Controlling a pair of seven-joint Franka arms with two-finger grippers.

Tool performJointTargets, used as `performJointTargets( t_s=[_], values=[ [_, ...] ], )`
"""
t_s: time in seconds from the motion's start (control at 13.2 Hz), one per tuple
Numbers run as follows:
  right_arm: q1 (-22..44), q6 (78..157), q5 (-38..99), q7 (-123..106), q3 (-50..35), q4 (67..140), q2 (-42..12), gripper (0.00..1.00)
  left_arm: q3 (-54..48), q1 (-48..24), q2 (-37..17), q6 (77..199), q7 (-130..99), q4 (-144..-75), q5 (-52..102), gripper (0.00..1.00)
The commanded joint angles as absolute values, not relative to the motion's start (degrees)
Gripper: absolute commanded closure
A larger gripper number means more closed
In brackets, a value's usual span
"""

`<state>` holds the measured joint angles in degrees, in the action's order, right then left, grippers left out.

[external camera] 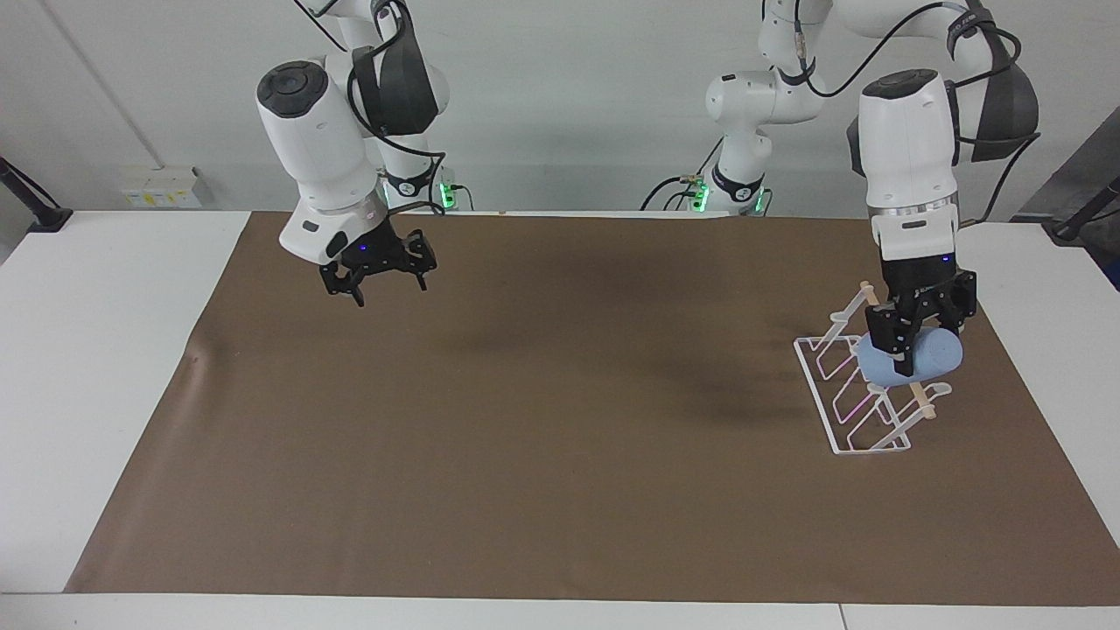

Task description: Hang cup on cup holder

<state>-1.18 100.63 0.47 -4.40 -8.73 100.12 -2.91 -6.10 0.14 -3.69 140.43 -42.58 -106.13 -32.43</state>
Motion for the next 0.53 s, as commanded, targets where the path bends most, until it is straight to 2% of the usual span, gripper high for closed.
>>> performJointTargets(
  t_s=[0.0,0.23,0.45],
  values=[
    [-1.6,95.2,-2.1,-1.4,-6.3,95.7,-3.3,0.00,-6.2,2.2,-4.6,144.9,-42.2,-107.6,-34.2,1.00],
    [-1.8,90.4,-2.5,3.1,-6.2,90.5,-4.7,0.00,-6.2,3.4,-5.4,148.7,-43.2,-110.0,-34.3,1.00],
    [-1.5,90.2,-2.5,11.7,-6.2,90.2,-4.7,0.00,-6.2,3.3,-5.7,149.0,-43.9,-110.6,-34.3,1.00]
  ],
)
